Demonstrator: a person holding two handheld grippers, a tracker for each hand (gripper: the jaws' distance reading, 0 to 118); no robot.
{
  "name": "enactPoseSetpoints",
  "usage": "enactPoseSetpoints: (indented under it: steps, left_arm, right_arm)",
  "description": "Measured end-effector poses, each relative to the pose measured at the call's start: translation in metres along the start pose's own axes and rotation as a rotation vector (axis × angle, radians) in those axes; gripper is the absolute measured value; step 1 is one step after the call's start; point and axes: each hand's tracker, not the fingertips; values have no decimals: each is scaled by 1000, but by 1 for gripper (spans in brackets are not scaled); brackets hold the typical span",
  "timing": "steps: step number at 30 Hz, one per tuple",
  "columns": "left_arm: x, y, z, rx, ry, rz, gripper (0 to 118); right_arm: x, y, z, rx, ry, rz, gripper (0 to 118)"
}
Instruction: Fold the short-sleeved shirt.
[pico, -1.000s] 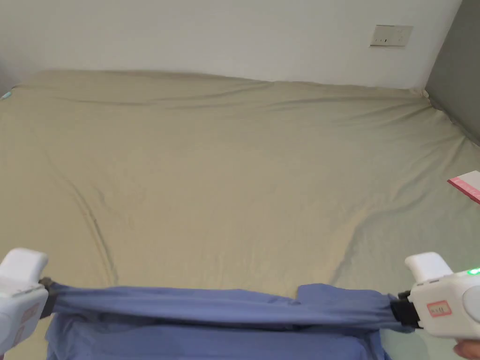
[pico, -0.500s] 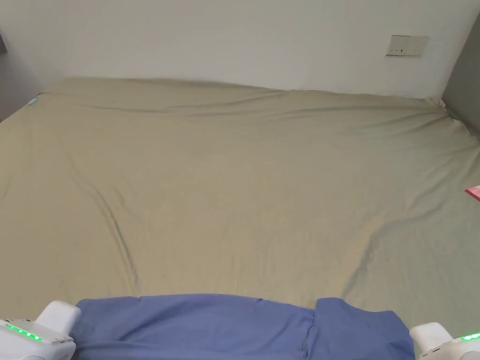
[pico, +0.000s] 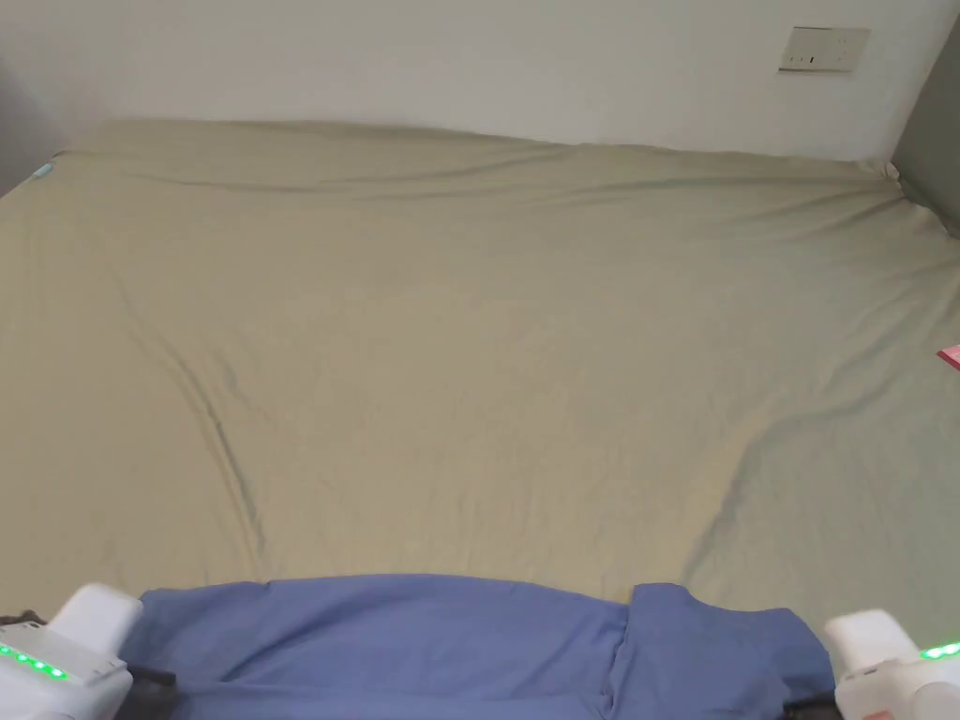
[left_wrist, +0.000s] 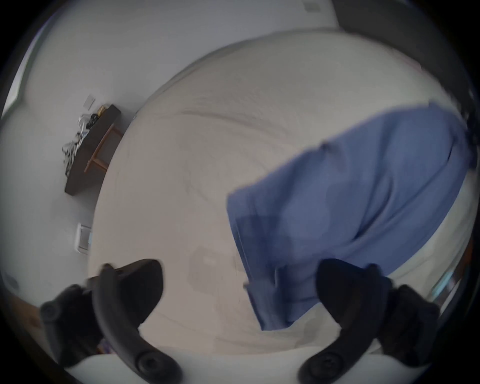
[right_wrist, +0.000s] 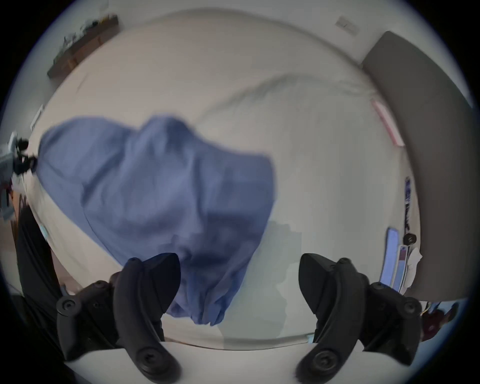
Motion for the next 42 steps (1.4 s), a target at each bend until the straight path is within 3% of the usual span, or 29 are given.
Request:
enactPoseSetpoints:
  steps: [3,9,13,14,15,16,17,18,19,20,22,34,42]
  left_arm:
    - [-13,22,37,194,-27,153,117]
    - [-4,75,158,679,1,352,117]
    - [17,99,217,852,33,414,113]
    - [24,102,229,889,31,421,106]
    - [32,104,239,912,37,425,92]
    - [38,106,243,940,62,422,63]
    - [46,109,248,955,85,413,39]
    - [54,109,252,971,104,399,22]
    - [62,110,256,988,127,378,16]
    - [67,112,253,984,157,360,15]
    - [76,115,259,978,143,374,0]
    - [92,129,254,1023,175,281,0]
    - [86,117,185,782,2,285,0]
  right_arm:
    - [4,25,50,186,-9,-111,99]
    - [-28,55,159,709,-115,-79,99]
    - [-68,60,212,906,-170,-64,99]
    - [-76,60,220,950,-173,-58,98]
    - [-86,59,227,986,-158,-41,95]
    - [-96,57,234,1016,-155,-30,87]
    - [-106,55,239,1041,-155,-23,73]
    - [-111,56,241,1058,-153,-18,49]
    - [-119,55,242,1076,-154,-18,9]
    - [-126,55,242,1090,-162,-25,2]
    - [-130,56,237,1119,-167,-49,1]
    - [-139,69,231,1116,-235,-16,1]
    - [-148,76,199,1017,-226,16,2]
